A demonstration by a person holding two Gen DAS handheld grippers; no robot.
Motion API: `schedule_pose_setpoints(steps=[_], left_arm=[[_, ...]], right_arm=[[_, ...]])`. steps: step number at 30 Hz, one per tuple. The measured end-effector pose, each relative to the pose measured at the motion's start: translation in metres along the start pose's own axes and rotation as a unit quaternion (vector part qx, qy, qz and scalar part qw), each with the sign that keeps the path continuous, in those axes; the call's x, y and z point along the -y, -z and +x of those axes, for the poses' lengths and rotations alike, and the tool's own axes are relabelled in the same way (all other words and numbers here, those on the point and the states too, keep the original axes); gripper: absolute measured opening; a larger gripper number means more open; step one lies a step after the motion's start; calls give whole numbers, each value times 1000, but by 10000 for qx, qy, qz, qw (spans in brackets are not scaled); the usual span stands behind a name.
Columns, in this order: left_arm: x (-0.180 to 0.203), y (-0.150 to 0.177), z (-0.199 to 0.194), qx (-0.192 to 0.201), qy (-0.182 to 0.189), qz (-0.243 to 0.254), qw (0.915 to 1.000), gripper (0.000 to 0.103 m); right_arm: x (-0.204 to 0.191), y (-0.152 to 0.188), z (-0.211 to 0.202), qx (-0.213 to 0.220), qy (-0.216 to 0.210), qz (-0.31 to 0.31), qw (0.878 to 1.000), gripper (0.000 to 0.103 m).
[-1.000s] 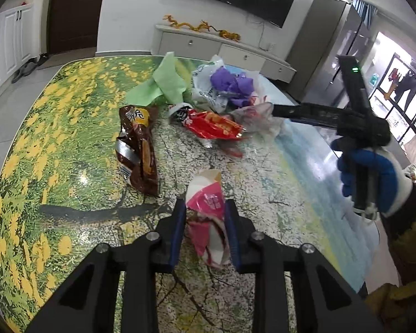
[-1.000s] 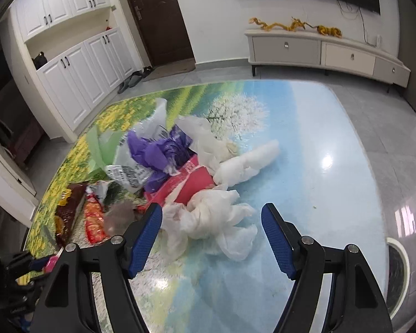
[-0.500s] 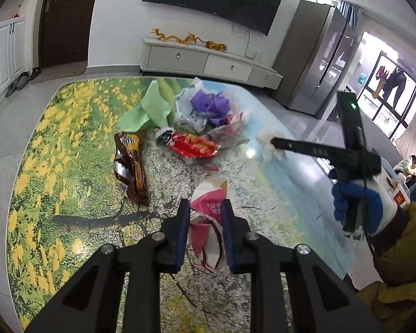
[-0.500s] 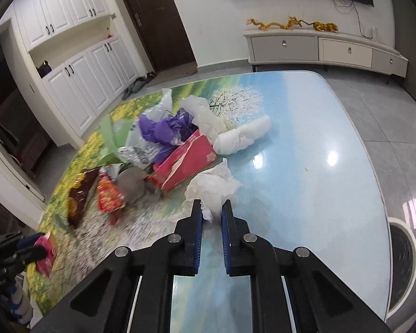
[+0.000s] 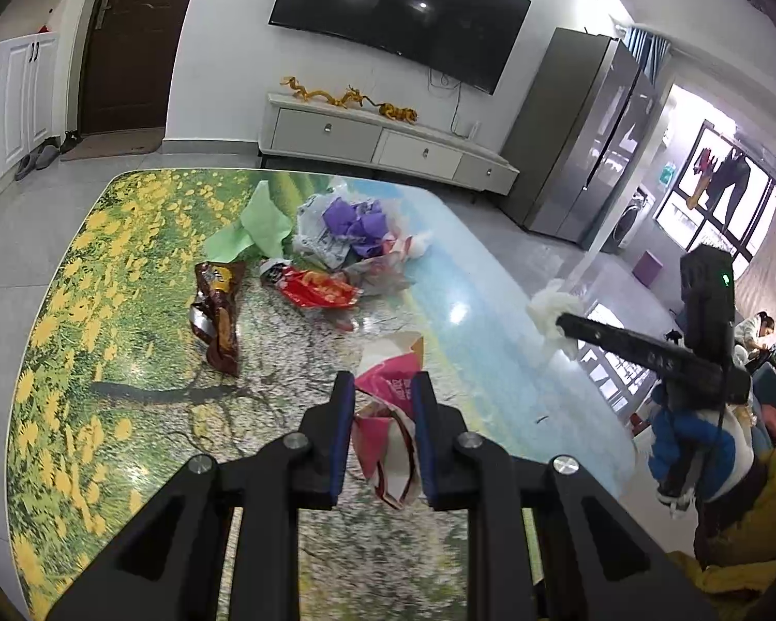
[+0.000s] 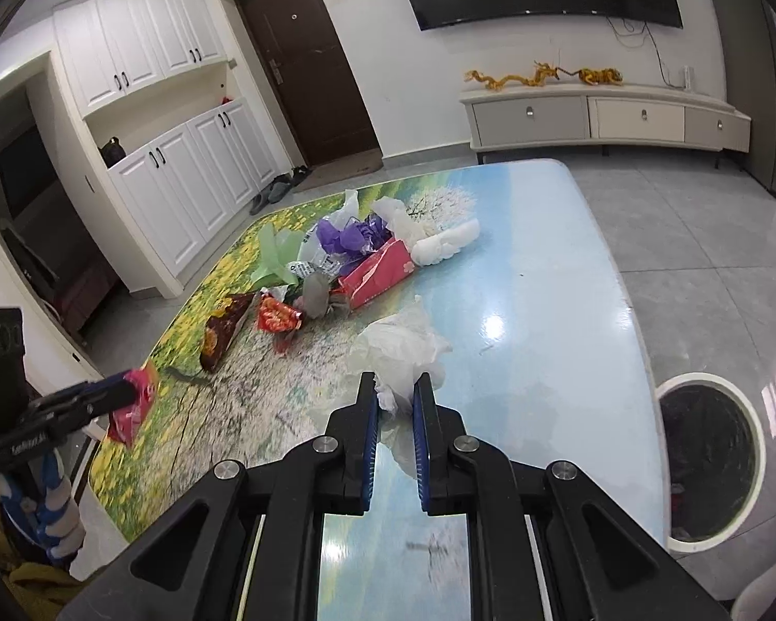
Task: Collect trash
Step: 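Carry the cup and tissue to the bin and release both tools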
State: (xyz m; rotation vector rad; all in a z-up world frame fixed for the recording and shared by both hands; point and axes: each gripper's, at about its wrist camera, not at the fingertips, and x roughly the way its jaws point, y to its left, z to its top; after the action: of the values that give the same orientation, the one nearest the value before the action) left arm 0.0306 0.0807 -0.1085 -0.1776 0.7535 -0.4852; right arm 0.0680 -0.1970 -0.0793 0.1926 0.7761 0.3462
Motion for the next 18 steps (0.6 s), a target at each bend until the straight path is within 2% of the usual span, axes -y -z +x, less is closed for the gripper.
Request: schedule_pose_setpoints(steps=[10, 18], left_arm=[[21, -2, -2, -24, -4, -42, 10000, 21], [42, -27, 2, 6, 3, 164, 9999, 21]], right_arm=[[13, 15, -39, 283, 77, -17, 9996, 12], [46, 23, -59, 531, 143, 256, 9982, 12]])
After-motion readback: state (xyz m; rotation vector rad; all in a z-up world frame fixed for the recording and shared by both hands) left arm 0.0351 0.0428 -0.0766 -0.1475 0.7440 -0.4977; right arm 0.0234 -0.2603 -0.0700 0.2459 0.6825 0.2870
